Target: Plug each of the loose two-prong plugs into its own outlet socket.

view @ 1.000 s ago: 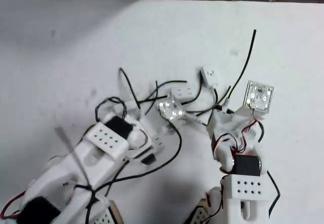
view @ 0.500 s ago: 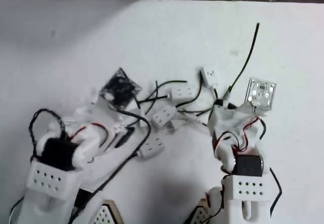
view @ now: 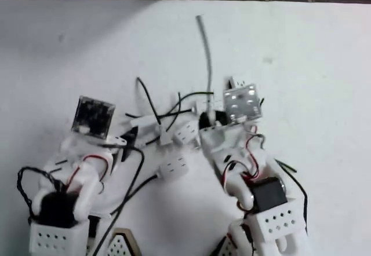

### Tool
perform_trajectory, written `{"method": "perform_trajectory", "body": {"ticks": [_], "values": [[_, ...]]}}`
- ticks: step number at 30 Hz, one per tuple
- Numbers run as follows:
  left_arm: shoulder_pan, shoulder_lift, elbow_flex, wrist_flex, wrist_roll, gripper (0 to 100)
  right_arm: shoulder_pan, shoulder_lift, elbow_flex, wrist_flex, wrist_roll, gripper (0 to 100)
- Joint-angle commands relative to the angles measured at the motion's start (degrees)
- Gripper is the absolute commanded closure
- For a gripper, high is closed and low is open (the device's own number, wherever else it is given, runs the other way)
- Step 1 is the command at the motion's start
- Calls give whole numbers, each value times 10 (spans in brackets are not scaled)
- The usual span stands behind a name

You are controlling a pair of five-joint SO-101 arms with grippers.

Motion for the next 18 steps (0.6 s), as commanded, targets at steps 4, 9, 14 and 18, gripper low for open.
{"method": "perform_trajectory", "body": {"ticks": [4, 9, 14, 18], "values": [[-4, -127, 81, -47, 57, 744, -111, -8, -77, 98, 6, 981], [-4, -200, 108, -42, 80, 744, -189, -8, -81, 128, 4, 981], [-2, -211, 119, -42, 80, 744, -247, -8, -80, 127, 3, 981], [1, -211, 119, -42, 80, 744, -273, -3, -79, 122, 3, 981]]}}
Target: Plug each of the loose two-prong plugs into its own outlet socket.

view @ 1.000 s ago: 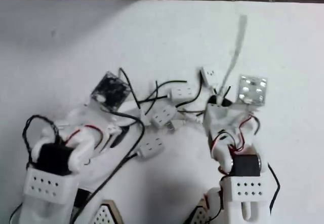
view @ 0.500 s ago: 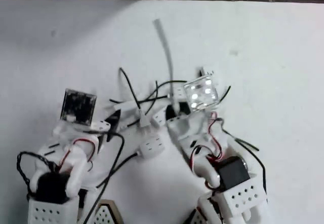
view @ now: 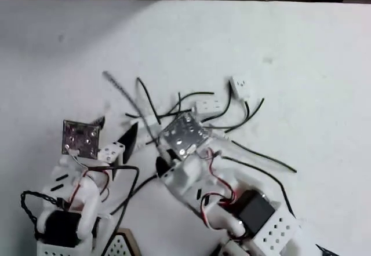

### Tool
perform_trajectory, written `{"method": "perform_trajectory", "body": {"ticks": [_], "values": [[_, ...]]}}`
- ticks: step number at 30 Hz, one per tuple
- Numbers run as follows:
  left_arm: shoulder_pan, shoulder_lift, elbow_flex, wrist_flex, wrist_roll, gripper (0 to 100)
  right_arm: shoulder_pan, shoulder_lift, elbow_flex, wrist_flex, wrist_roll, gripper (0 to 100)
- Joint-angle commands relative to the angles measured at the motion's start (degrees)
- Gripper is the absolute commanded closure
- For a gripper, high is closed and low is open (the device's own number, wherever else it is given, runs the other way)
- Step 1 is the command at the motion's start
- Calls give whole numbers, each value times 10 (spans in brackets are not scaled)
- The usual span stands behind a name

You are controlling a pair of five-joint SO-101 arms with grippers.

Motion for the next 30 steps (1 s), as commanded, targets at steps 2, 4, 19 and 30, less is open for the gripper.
{"method": "perform_trajectory", "body": {"ticks": [2, 4, 19, 30], "values": [[2, -6, -4, -9, 7, 743, -13, -3, -19, -15, 4, 981], [12, -6, -6, -9, 7, 742, -13, -3, -7, -28, 5, 981], [97, -7, -23, 11, 4, 741, -12, -2, 49, -67, 6, 981], [187, -7, -84, 113, -15, 741, -11, -2, 59, -67, 6, 981]]}}
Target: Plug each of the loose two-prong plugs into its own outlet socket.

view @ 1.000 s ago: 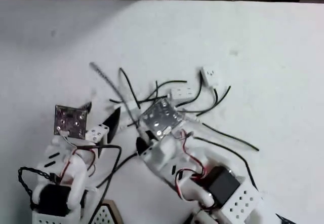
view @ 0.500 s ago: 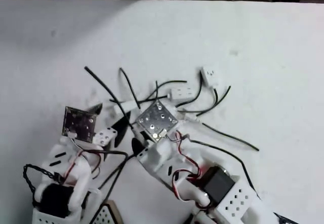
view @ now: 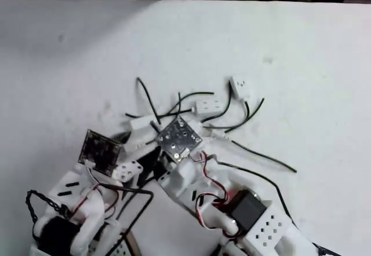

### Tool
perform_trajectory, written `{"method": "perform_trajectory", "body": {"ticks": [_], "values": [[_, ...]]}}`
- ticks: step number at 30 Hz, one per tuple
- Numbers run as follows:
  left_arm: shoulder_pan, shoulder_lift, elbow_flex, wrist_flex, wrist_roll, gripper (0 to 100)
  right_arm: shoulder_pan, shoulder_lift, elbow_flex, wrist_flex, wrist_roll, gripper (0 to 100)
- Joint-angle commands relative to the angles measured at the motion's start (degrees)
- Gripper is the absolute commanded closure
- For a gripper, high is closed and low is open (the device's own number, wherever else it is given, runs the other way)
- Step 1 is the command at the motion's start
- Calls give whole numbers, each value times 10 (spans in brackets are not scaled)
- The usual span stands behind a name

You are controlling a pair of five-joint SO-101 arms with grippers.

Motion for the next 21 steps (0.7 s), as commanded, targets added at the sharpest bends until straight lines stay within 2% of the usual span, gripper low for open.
{"method": "perform_trajectory", "body": {"ticks": [1, 12, 14, 18, 21], "values": [[34, 1, -25, 9, -25, 741, -2, -2, 1, -12, 6, 981], [44, 1, -25, 19, -42, 743, 0, -2, 11, -12, 6, 981], [13, 1, -24, 16, -40, 744, 14, -2, 11, -12, 6, 981], [-105, 1, -11, -4, -38, 744, 66, -2, 11, -9, 3, 981], [-153, 1, 16, -16, -38, 744, 94, -1, 25, -15, 2, 981]]}}
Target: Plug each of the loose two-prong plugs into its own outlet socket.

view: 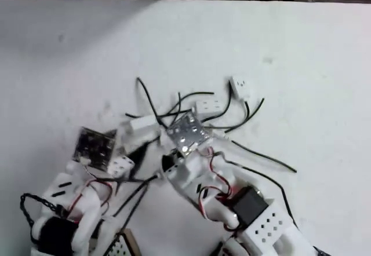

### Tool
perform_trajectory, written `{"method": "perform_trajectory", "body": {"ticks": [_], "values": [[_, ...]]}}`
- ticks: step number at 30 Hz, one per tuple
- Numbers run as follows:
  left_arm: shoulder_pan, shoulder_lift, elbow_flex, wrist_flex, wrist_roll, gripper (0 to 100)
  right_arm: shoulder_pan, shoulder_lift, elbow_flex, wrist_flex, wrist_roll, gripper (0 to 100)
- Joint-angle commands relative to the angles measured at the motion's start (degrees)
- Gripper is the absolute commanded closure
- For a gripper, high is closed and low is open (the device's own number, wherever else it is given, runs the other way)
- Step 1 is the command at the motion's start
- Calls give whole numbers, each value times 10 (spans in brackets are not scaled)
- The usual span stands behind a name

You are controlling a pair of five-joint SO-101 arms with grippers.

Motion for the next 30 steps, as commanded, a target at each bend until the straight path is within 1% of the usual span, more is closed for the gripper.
{"method": "perform_trajectory", "body": {"ticks": [1, 4, 8, 12, 16, 21, 27, 30], "values": [[-78, 1, 19, -29, -2, 744, 29, -1, 13, -23, 0, 981], [-92, 1, 26, -30, -2, 744, 31, -1, 63, -73, -2, 981], [-91, 1, 33, -25, -2, 744, 31, -1, 125, -133, -23, 982], [-91, 1, 40, -25, -5, 744, 36, -1, 148, -155, -24, 982], [-92, 1, 40, -25, -5, 744, 63, -1, 170, -174, -24, 982], [-92, 1, 40, -25, -5, 744, 80, -1, 181, -175, -24, 982], [-92, 1, 40, -25, -5, 744, 77, -1, 236, -255, -24, 982], [-93, 1, 40, -25, -6, 744, 76, -2, 244, -263, -24, 982]]}}
